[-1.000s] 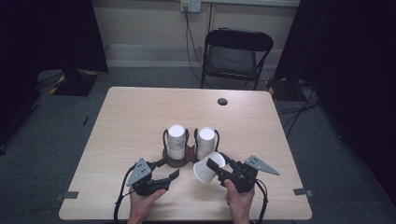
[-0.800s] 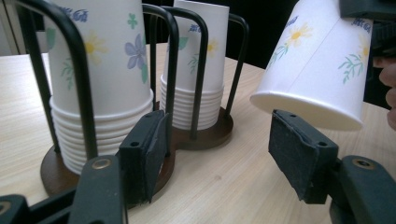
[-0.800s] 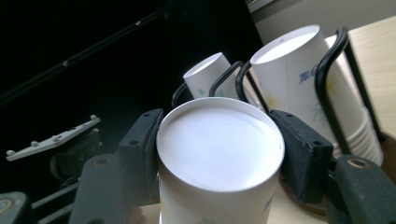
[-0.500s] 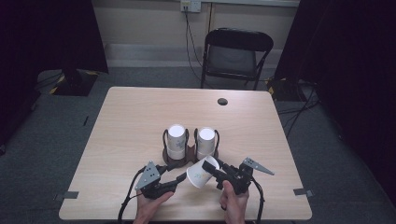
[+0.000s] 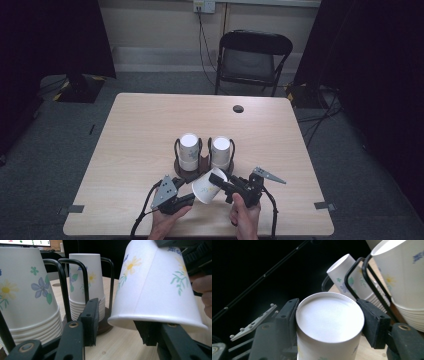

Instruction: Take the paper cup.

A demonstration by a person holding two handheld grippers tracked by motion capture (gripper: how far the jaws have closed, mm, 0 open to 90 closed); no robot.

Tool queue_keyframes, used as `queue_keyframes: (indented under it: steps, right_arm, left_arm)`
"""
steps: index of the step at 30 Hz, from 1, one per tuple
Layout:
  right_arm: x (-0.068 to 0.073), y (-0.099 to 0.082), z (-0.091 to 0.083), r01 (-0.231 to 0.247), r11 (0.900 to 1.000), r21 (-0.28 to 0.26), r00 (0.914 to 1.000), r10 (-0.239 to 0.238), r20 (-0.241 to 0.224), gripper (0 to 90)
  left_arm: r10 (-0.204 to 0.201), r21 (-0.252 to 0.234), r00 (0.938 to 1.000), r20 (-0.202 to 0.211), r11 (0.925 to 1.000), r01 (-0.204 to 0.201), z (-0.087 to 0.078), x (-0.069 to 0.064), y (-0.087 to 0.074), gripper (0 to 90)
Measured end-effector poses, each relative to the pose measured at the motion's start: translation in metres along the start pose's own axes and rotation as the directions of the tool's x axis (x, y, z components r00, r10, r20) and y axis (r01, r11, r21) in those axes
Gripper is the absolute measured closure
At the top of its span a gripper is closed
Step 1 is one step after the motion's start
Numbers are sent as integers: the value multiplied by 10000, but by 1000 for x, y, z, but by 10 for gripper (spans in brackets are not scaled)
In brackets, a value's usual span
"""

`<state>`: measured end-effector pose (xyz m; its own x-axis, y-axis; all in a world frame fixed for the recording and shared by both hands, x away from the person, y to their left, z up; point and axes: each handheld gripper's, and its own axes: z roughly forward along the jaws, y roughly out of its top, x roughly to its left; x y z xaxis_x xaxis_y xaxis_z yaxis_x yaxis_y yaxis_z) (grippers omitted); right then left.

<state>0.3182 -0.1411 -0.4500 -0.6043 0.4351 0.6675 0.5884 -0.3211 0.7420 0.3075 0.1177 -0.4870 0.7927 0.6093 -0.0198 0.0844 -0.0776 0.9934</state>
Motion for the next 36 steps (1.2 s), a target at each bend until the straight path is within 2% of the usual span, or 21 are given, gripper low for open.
queue_keyframes:
  steps: [3, 8, 11, 13, 15, 17, 23, 28, 30, 36]
  right_arm:
    - [2, -1, 4, 31, 10000, 90, 9997, -29, -247, 367]
    - [3, 0, 8, 129, 9998, 152, 9989, -122, -456, 356]
    - [5, 1, 9, 464, 9979, 448, 9988, -457, -168, 337]
    - [5, 1, 9, 358, 9983, 464, 9993, -354, -99, 338]
    - [5, 1, 8, 416, 9982, 425, 9991, -411, -111, 337]
    - [5, 1, 8, 517, 9975, 478, 9987, -517, -12, 328]
    - [2, 1, 9, 602, 9970, 495, 9980, -611, 170, 305]
    - [1, 2, 8, 781, 9961, 405, 9961, -796, 392, 297]
    - [1, 3, 6, 962, 9945, 425, 9930, -988, 649, 297]
    - [1, 3, 4, 1195, 9919, 422, 9893, -1225, 796, 297]
  left_arm:
    - [3, -21, 10000, 51, 10000, -3, 1, 0, 1, 515]
    - [255, -254, 9997, -65, 9994, -256, -2, -3, 4, 612]
    - [166, -252, 9998, -108, 9995, -169, -3, 0, 5, 611]
    - [77, -322, 10000, -57, 9994, -79, -4, 1, 5, 643]
    - [112, -314, 9999, -30, 9994, -113, -4, 1, 5, 689]
    - [14, -367, 10000, -6, 9993, -14, -5, 2, 5, 704]
    - [48, -302, 9999, 132, 9995, -44, -6, 3, 4, 782]
    - [137, -235, 9986, 505, 9996, -125, -7, 3, 5, 825]
    - [75, -322, 9979, 648, 9995, -54, -8, 3, 5, 862]
    - [64, -192, 9952, 976, 9998, -46, -8, 4, 9, 873]
